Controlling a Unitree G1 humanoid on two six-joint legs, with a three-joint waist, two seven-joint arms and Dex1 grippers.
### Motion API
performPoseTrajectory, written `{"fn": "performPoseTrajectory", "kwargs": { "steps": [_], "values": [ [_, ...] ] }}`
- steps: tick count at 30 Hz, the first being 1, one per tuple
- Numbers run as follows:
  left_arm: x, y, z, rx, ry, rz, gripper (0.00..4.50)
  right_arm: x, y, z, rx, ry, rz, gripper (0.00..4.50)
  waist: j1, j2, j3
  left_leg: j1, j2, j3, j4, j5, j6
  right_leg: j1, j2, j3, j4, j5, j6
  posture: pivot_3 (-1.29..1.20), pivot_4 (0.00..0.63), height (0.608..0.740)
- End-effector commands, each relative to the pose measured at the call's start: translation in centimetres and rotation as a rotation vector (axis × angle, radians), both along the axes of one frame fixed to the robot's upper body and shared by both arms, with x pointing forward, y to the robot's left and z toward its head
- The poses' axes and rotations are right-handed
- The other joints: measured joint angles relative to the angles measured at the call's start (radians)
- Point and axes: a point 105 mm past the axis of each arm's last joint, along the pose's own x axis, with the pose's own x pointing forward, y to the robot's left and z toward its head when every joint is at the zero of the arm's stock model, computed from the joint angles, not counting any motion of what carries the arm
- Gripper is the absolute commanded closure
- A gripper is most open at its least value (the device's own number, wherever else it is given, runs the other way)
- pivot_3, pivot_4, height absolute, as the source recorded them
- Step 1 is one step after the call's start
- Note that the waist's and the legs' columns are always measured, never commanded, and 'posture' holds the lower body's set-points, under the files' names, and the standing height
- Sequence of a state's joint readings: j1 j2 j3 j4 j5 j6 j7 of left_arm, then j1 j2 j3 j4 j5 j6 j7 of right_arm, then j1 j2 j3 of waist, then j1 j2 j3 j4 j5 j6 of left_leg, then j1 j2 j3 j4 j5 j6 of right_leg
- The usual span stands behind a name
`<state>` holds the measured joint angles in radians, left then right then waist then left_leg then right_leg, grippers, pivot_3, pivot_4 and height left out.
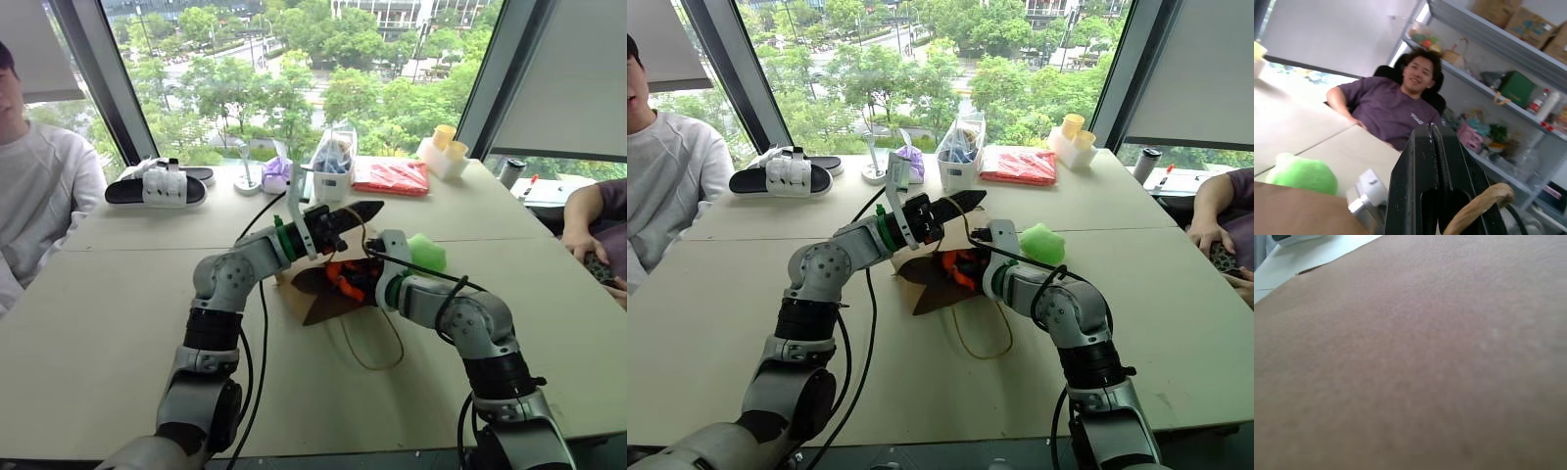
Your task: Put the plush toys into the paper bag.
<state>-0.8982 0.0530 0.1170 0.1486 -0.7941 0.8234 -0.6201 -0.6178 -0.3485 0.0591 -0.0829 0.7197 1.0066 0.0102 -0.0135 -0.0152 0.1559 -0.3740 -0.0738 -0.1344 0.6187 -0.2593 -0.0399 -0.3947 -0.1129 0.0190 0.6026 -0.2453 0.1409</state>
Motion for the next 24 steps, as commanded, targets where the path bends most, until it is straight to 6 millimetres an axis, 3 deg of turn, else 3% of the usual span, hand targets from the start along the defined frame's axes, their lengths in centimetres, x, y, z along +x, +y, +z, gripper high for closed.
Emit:
{"fn": "performPoseTrajectory", "kwargs": {
  "steps": [1,4,7,14,18,24],
  "values": [
    [0.4,0.1,1.5,-0.039,-0.034,0.039,4.5,0.0,0.0,2.0,-0.044,-0.134,0.023,1.52,0.0,0.0,0.0,0.0,0.0,0.0,0.0,0.0,0.0,0.0,0.0,0.0,0.0,0.0,0.0,0.0,0.15,0.74],
    [0.8,-0.3,1.5,-0.049,-0.016,0.063,4.5,-0.2,-0.3,2.6,-0.077,-0.196,0.033,0.02,0.0,0.0,0.0,0.0,0.0,0.0,0.0,0.0,0.0,0.0,0.0,0.0,0.0,0.0,0.0,0.0,0.15,0.74],
    [1.2,-0.6,1.5,-0.054,-0.005,0.081,4.5,-0.8,-0.4,3.1,-0.08,-0.231,0.063,0.02,0.0,0.0,0.0,0.0,0.0,0.0,0.0,0.0,0.0,0.0,0.0,0.0,0.0,0.0,0.0,0.0,0.15,0.74],
    [3.6,-0.2,1.9,-0.105,0.059,0.202,4.5,-8.1,-2.5,5.6,0.049,-0.337,0.26,0.02,0.006,-0.001,0.0,-0.001,-0.001,-0.001,0.0,0.0,0.0,0.002,0.0,-0.001,-0.004,0.0,0.0,0.0,0.15,0.74],
    [4.3,-0.1,1.7,-0.101,0.065,0.221,4.5,-10.4,-4.3,6.6,0.107,-0.34,0.266,0.02,0.0,-0.001,0.0,0.0,0.0,0.0,-0.001,-0.001,0.001,0.002,0.0,0.0,-0.004,0.0,0.0,0.0,0.15,0.74],
    [3.8,-0.9,1.1,-0.078,0.058,0.181,4.5,-12.0,-2.8,5.9,0.105,-0.27,0.38,0.02,0.004,-0.001,0.001,0.001,0.0,0.0,0.0,0.0,0.001,0.003,0.0,0.0,-0.004,0.0,0.0,0.0,0.15,0.74]
  ]
}}
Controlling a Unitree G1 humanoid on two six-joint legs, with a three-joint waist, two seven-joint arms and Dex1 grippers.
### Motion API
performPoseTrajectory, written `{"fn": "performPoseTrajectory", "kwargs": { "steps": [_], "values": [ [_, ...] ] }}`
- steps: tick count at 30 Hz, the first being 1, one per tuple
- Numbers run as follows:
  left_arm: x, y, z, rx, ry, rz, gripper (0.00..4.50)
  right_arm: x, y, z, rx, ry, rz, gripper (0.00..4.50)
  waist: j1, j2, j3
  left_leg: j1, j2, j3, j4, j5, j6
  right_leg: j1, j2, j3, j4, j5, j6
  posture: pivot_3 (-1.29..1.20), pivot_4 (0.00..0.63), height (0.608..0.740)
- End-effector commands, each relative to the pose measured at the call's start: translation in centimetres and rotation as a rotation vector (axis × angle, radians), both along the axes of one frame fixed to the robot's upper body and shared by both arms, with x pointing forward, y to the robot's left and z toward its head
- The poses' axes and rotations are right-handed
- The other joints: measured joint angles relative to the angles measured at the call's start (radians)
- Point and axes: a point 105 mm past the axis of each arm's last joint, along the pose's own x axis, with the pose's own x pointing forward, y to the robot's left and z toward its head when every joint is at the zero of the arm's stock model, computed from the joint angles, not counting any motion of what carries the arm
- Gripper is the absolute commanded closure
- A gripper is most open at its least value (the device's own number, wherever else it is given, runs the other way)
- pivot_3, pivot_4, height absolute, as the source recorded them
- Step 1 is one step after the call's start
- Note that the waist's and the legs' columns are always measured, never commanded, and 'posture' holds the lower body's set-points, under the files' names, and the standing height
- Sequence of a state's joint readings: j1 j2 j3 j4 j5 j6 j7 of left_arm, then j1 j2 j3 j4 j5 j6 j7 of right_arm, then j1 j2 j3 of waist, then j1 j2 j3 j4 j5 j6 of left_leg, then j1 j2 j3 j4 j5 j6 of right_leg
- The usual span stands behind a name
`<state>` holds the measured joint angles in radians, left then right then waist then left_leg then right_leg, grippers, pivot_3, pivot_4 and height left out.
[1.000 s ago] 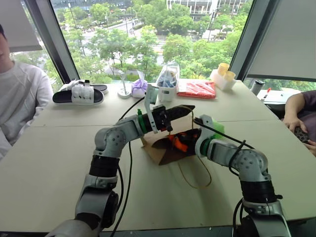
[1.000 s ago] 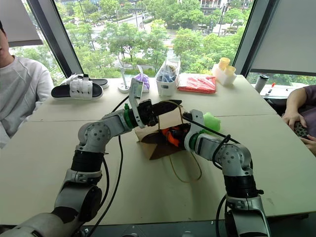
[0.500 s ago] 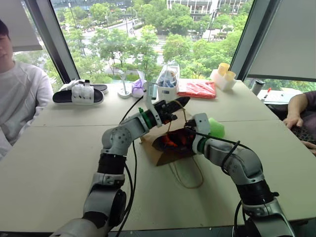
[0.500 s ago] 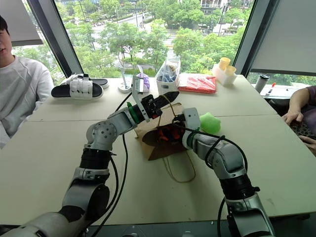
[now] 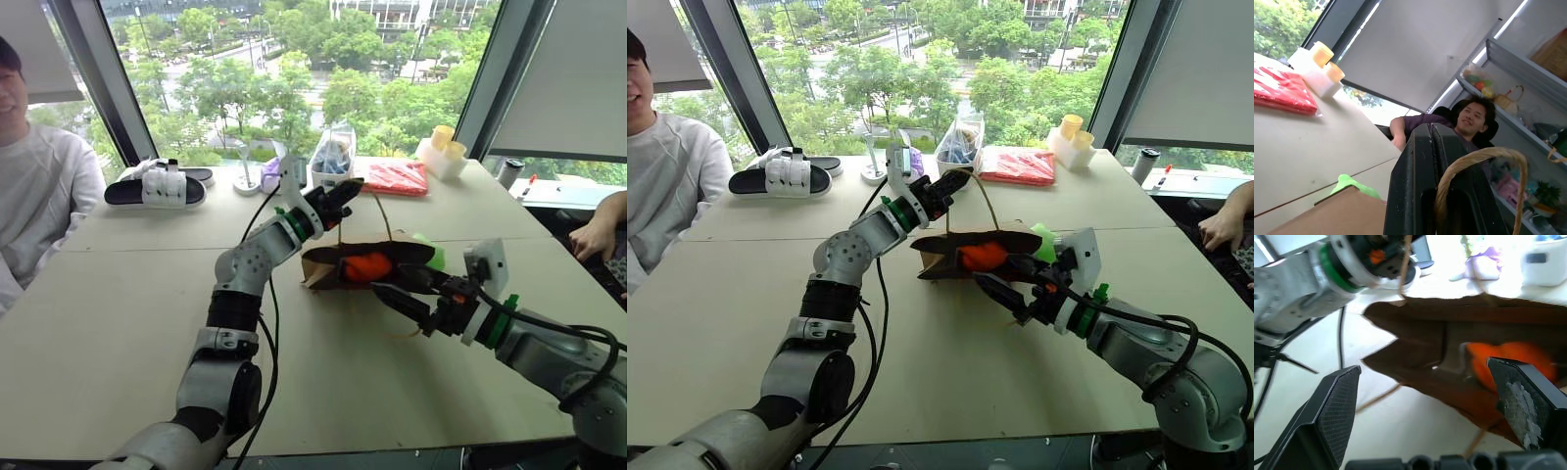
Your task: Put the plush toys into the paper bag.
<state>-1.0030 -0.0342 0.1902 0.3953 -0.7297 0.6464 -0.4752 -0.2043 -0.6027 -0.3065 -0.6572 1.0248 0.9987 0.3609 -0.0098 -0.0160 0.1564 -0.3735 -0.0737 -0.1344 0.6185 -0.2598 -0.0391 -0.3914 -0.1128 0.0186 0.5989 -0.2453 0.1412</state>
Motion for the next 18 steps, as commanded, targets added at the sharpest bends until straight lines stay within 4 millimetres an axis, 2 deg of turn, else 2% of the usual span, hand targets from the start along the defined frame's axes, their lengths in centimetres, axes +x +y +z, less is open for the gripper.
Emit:
{"fn": "performPoseTrajectory", "kwargs": {
  "steps": [1,4,7,10,12,13,16,18],
  "values": [
    [-0.6,-0.5,1.2,0.002,-0.059,-0.022,4.5,-1.8,1.7,0.3,-0.027,-0.003,0.11,0.02,0.0,0.0,0.0,0.0,0.0,0.0,0.0,0.0,0.0,0.0,0.0,0.0,0.0,0.0,0.0,0.0,0.15,0.74],
    [-0.6,-0.6,0.8,0.026,-0.057,-0.017,4.5,-3.2,1.9,0.6,0.01,0.012,0.159,0.02,0.004,0.0,0.0,-0.001,0.0,0.0,0.0,0.0,0.0,0.0,0.0,0.0,0.0,0.0,0.0,0.0,0.15,0.74],
    [-0.5,-0.4,0.2,0.062,-0.049,0.0,4.5,-3.9,0.7,2.6,0.142,-0.021,0.149,0.02,0.007,0.0,0.0,-0.001,0.0,0.0,0.0,0.0,0.001,0.0,0.0,0.0,-0.001,0.0,0.0,0.0,0.15,0.74],
    [-0.7,-0.1,-0.1,0.075,-0.037,0.0,4.5,-3.4,-2.5,4.5,0.281,-0.067,0.035,0.02,0.016,0.0,0.0,0.0,0.0,0.0,0.0,0.0,0.001,0.001,0.0,0.0,-0.001,0.0,0.0,0.0,0.15,0.74],
    [-0.9,0.0,-0.2,0.081,-0.037,-0.012,4.5,-2.9,-4.2,5.0,0.322,-0.082,-0.036,0.02,0.021,-0.001,0.0,0.0,0.0,0.0,0.001,0.0,0.001,0.001,0.0,0.0,-0.001,0.0,0.0,0.0,0.15,0.74],
    [-1.1,0.0,-0.2,0.085,-0.037,-0.021,4.5,-2.4,-5.1,4.9,0.32,-0.09,-0.086,0.02,0.022,-0.001,0.0,0.0,0.0,0.0,0.001,0.0,0.001,0.001,0.0,0.0,-0.001,0.0,0.0,0.0,0.15,0.74],
    [-1.4,0.1,-0.2,0.102,-0.044,-0.036,4.5,0.9,-9.2,4.6,0.319,-0.123,-0.358,0.02,0.02,0.0,0.0,0.0,0.0,0.0,0.002,0.0,0.001,0.001,0.0,0.0,-0.001,0.0,0.0,0.0,0.15,0.74],
    [-1.5,0.2,-0.1,0.103,-0.045,-0.036,4.5,3.5,-11.2,3.4,0.246,-0.096,-0.517,0.02,0.021,0.0,0.0,0.0,0.0,0.001,0.003,0.0,0.001,0.001,0.0,0.001,0.0,0.0,0.0,0.0,0.15,0.74]
  ]
}}
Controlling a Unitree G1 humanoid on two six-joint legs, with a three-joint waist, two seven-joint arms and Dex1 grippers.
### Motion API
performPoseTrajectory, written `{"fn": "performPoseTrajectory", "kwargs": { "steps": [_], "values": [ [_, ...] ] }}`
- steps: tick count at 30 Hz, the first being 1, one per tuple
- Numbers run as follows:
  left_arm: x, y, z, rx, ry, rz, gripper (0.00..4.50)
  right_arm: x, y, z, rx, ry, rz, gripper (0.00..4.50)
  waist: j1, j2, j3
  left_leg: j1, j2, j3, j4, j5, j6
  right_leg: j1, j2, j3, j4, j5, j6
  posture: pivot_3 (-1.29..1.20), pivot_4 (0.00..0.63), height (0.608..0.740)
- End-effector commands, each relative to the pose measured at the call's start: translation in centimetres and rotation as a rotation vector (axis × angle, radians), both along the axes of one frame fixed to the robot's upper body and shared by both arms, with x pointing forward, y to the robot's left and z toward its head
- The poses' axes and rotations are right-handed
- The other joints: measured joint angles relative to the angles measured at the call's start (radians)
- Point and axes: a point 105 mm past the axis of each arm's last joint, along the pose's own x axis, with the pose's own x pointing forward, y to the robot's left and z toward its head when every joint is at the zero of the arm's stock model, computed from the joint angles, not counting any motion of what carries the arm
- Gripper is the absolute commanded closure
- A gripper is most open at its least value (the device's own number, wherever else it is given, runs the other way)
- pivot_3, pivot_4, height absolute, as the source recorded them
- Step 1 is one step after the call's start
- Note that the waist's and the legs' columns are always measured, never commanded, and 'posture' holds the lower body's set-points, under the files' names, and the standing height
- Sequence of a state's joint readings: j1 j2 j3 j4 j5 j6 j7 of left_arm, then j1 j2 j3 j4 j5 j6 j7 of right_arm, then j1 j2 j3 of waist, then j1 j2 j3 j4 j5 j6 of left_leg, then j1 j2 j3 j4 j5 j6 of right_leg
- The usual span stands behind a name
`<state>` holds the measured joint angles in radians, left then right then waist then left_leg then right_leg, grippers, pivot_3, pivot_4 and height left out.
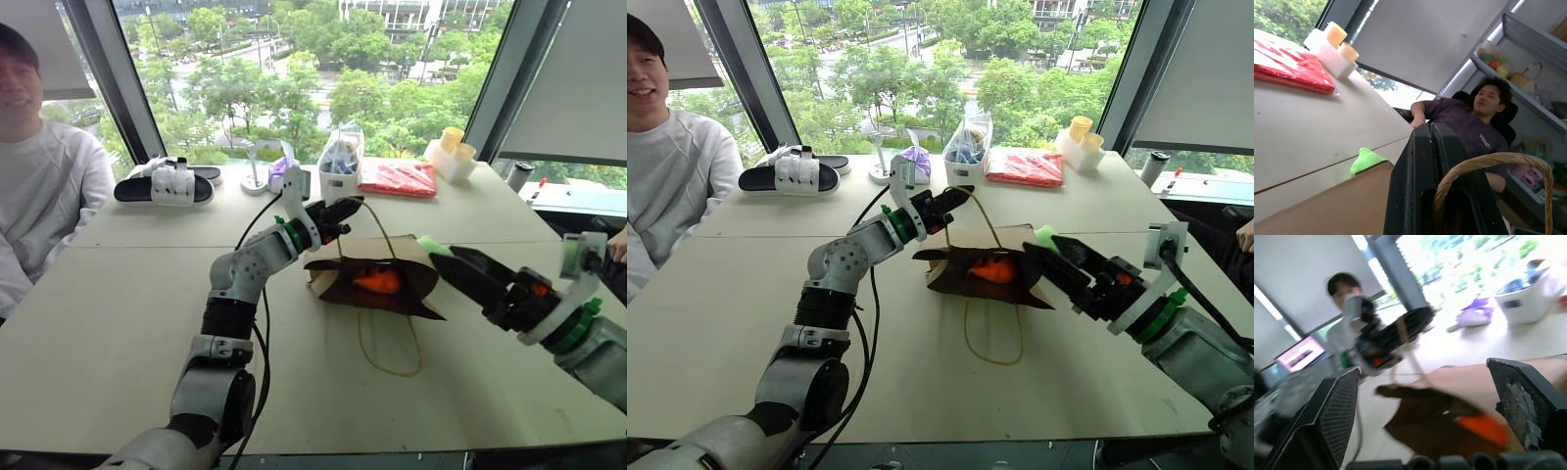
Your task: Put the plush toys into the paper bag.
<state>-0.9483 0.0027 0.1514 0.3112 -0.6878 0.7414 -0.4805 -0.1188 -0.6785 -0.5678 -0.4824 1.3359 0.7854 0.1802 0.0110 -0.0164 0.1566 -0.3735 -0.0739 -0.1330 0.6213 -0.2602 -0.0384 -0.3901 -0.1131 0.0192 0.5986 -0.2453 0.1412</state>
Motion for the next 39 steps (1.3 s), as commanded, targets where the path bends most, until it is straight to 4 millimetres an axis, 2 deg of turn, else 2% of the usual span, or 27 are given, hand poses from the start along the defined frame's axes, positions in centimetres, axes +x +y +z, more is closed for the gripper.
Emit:
{"fn": "performPoseTrajectory", "kwargs": {
  "steps": [1,3,7,12,16,19,21,22,28,30,32,34,37,39],
  "values": [
    [-0.9,-0.1,1.9,-0.014,-0.061,-0.029,4.5,3.8,-3.3,-1.8,-0.134,0.075,-0.255,0.02,-0.002,0.0,0.0,0.0,0.0,0.0,0.0,0.0,0.0,0.0,0.0,0.0,0.0,0.0,0.0,0.0,0.15,0.74],
    [-1.1,0.0,2.4,-0.018,-0.071,-0.03,4.5,5.5,-3.8,-3.4,-0.25,0.131,-0.303,0.02,-0.001,0.0,0.0,0.0,0.0,0.001,0.0,0.0,0.0,-0.001,0.0,0.0,0.001,0.0,0.0,0.0,0.15,0.74],
    [-1.6,0.4,3.7,-0.022,-0.096,-0.038,4.5,9.1,-3.5,-5.8,-0.27,0.227,-0.326,0.02,-0.009,0.0,0.0,-0.001,0.0,0.0,-0.001,0.0,-0.001,-0.002,0.0,0.0,0.001,0.0,0.0,0.0,0.15,0.74],
    [-2.4,0.6,3.3,-0.001,-0.095,-0.045,4.5,12.7,-3.5,-7.8,-0.245,0.33,-0.371,0.02,-0.02,0.001,0.0,-0.001,0.0,0.0,-0.001,0.003,-0.005,-0.002,0.0,0.001,0.001,0.0,0.0,0.0,0.15,0.74],
    [-2.6,0.5,3.0,0.002,-0.085,-0.041,4.5,14.5,-3.6,-9.1,-0.231,0.403,-0.391,0.02,-0.022,0.001,0.0,-0.001,0.0,0.0,-0.001,0.003,-0.005,-0.002,0.0,0.001,0.0,0.0,0.0,0.0,0.15,0.74],
    [-2.8,0.3,2.5,0.004,-0.074,-0.039,4.5,15.7,-3.6,-11.0,-0.304,0.484,-0.402,0.02,-0.026,0.001,0.0,-0.001,0.0,0.0,-0.001,0.003,-0.005,-0.002,0.0,0.001,0.0,0.0,0.0,0.0,0.15,0.74],
    [-2.9,0.3,2.4,0.007,-0.071,-0.037,4.5,16.1,-3.7,-11.3,-0.352,0.486,-0.397,0.54,-0.027,0.001,0.0,-0.001,0.0,0.001,-0.002,0.003,-0.006,-0.002,0.0,0.001,0.0,0.0,0.0,0.0,0.15,0.74],
    [-2.9,0.3,2.4,0.007,-0.071,-0.035,4.5,16.2,-3.8,-11.2,-0.366,0.479,-0.397,0.84,-0.027,0.001,0.0,-0.001,0.0,0.0,-0.002,0.003,-0.006,-0.003,0.0,0.001,0.0,0.0,0.0,0.0,0.15,0.74],
    [-2.9,0.3,2.9,0.0,-0.078,-0.039,4.5,16.5,-4.1,-10.8,-0.367,0.457,-0.403,3.78,-0.024,0.001,0.0,-0.001,0.0,0.0,-0.001,0.003,-0.006,-0.001,0.0,0.001,0.0,0.0,0.0,0.0,0.15,0.74],
    [-2.9,0.2,2.8,0.012,-0.075,-0.05,4.5,16.6,-4.3,-10.2,-0.355,0.423,-0.41,4.48,-0.025,0.001,0.0,-0.001,0.0,0.0,-0.001,0.003,-0.006,-0.001,0.0,0.001,0.0,0.0,0.0,0.0,0.15,0.74],
    [-2.9,0.1,2.7,0.027,-0.067,-0.057,4.5,16.6,-4.6,-9.2,-0.341,0.373,-0.427,4.48,-0.025,0.001,0.0,-0.001,0.0,0.0,-0.001,0.003,-0.006,-0.002,0.0,0.001,0.0,0.0,0.0,0.0,0.15,0.74],
    [-2.6,-0.1,2.8,0.044,-0.065,-0.045,4.5,16.4,-5.9,-6.7,-0.312,0.282,-0.476,4.48,-0.024,0.001,0.0,-0.001,0.0,0.0,-0.001,0.003,-0.006,-0.002,0.0,0.001,0.0,0.0,0.0,0.0,0.15,0.74],
    [-2.2,-0.4,3.2,0.043,-0.064,-0.034,4.5,14.7,-7.9,-3.3,-0.31,0.17,-0.549,4.48,-0.021,0.001,0.0,-0.002,0.0,0.0,-0.001,0.003,-0.006,-0.003,0.0,0.001,0.0,0.0,0.0,0.0,0.15,0.74],
    [-2.2,-0.7,3.6,0.024,-0.071,-0.051,4.5,12.1,-8.1,-1.0,-0.342,0.102,-0.531,4.48,-0.016,0.001,0.0,-0.002,-0.001,0.0,-0.001,0.003,-0.006,-0.003,0.0,0.001,0.0,0.0,0.0,0.0,0.15,0.74]
  ]
}}
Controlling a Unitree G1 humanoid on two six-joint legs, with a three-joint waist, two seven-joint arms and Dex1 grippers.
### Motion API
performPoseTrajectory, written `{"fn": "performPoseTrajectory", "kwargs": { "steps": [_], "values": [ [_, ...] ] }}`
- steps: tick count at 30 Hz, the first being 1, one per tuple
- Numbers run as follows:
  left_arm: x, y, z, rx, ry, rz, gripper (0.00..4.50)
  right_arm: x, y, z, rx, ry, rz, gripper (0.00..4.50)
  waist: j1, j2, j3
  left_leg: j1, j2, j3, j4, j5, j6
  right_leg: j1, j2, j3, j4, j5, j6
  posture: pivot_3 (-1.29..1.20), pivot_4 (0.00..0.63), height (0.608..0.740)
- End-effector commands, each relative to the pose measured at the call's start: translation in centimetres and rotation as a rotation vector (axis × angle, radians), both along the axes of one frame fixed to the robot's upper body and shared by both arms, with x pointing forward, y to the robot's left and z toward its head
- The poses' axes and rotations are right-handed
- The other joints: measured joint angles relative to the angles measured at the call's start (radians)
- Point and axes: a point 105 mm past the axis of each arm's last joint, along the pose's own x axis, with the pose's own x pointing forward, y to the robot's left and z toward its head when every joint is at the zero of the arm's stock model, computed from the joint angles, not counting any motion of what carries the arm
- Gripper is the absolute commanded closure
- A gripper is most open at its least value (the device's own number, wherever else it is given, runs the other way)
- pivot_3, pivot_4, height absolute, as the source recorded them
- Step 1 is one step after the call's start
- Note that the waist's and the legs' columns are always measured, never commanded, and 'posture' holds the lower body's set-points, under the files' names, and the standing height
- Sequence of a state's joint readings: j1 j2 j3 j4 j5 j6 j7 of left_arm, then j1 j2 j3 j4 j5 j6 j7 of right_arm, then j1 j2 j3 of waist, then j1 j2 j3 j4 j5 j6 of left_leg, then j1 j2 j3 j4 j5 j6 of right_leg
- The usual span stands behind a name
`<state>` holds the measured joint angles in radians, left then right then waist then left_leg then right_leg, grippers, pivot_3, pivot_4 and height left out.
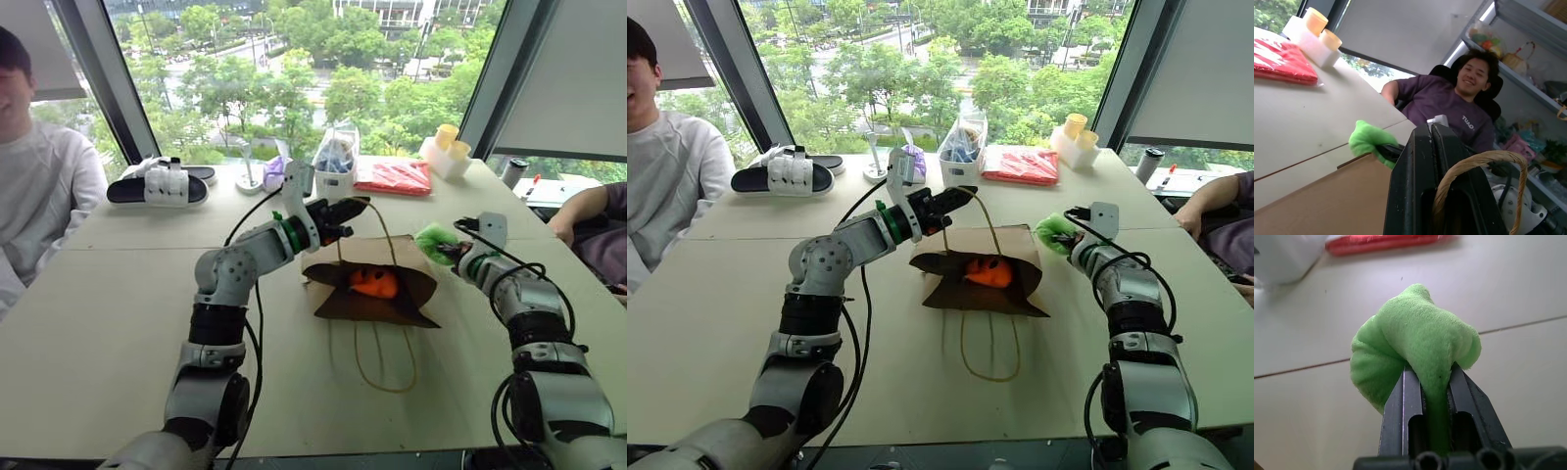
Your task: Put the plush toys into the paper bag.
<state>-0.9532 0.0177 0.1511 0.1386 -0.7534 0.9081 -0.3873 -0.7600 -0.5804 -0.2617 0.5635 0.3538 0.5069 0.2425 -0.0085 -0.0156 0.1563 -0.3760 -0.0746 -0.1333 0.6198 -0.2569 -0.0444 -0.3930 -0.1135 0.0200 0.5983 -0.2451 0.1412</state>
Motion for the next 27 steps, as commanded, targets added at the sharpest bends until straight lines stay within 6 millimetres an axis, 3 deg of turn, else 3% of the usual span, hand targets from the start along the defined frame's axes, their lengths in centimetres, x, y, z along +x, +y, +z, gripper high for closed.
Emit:
{"fn": "performPoseTrajectory", "kwargs": {
  "steps": [1,5,8,11,15,17,20,27],
  "values": [
    [-0.2,-0.7,1.8,-0.028,-0.049,-0.032,4.5,-4.4,-0.4,6.7,-0.065,-0.175,0.058,4.48,0.004,0.0,0.0,0.0,0.0,-0.001,-0.001,0.0,0.0,0.0,0.0,0.0,-0.001,0.0,0.0,0.0,0.15,0.74],
    [-0.1,-1.5,2.1,-0.027,-0.041,-0.082,4.5,-10.5,2.0,8.8,-0.041,-0.198,0.221,4.48,0.001,0.0,0.0,0.001,0.0,0.0,-0.003,-0.001,0.001,0.0,0.0,-0.001,-0.001,0.0,0.0,0.0,0.15,0.74],
    [0.2,-2.0,2.1,-0.03,-0.038,-0.099,4.5,-14.9,5.1,10.1,0.044,-0.235,0.425,4.48,-0.003,0.0,0.0,0.002,0.001,0.001,-0.003,-0.003,0.006,0.001,0.0,0.0,-0.001,0.0,0.0,0.0,0.15,0.74],
    [0.4,-2.4,2.0,-0.033,-0.033,-0.11,4.5,-18.0,7.6,9.9,0.139,-0.216,0.6,4.48,0.0,0.0,0.0,0.004,0.001,0.001,-0.002,-0.004,0.006,0.003,0.0,-0.001,-0.001,0.0,0.0,0.0,0.15,0.74],
    [0.5,-2.9,2.0,-0.045,-0.03,-0.128,4.5,-20.5,10.7,7.8,0.243,-0.07,0.728,4.48,0.003,0.0,0.0,0.002,0.001,0.001,0.0,-0.004,0.007,0.004,0.0,-0.001,-0.001,0.0,0.0,0.0,0.15,0.74],
    [0.5,-3.1,2.0,-0.048,-0.03,-0.134,4.5,-21.2,12.1,7.0,0.279,-0.002,0.767,4.48,0.006,-0.001,0.001,0.002,0.001,0.001,0.001,-0.004,0.008,0.004,-0.001,-0.001,-0.001,0.0,0.0,0.0,0.15,0.74],
    [0.4,-3.5,1.9,-0.057,-0.031,-0.147,4.5,-20.5,13.5,6.0,0.3,0.036,0.761,4.48,0.003,-0.002,0.001,0.002,0.001,0.001,0.003,-0.004,0.008,0.004,-0.001,-0.001,-0.001,0.0,0.0,0.0,0.15,0.74],
    [0.0,-4.1,2.2,-0.079,-0.04,-0.148,4.5,-17.8,13.4,2.9,0.184,0.166,0.686,4.48,0.02,-0.002,0.001,0.001,0.001,0.001,0.004,-0.004,0.008,0.004,0.0,-0.001,-0.001,0.0,0.0,0.0,0.15,0.74]
  ]
}}
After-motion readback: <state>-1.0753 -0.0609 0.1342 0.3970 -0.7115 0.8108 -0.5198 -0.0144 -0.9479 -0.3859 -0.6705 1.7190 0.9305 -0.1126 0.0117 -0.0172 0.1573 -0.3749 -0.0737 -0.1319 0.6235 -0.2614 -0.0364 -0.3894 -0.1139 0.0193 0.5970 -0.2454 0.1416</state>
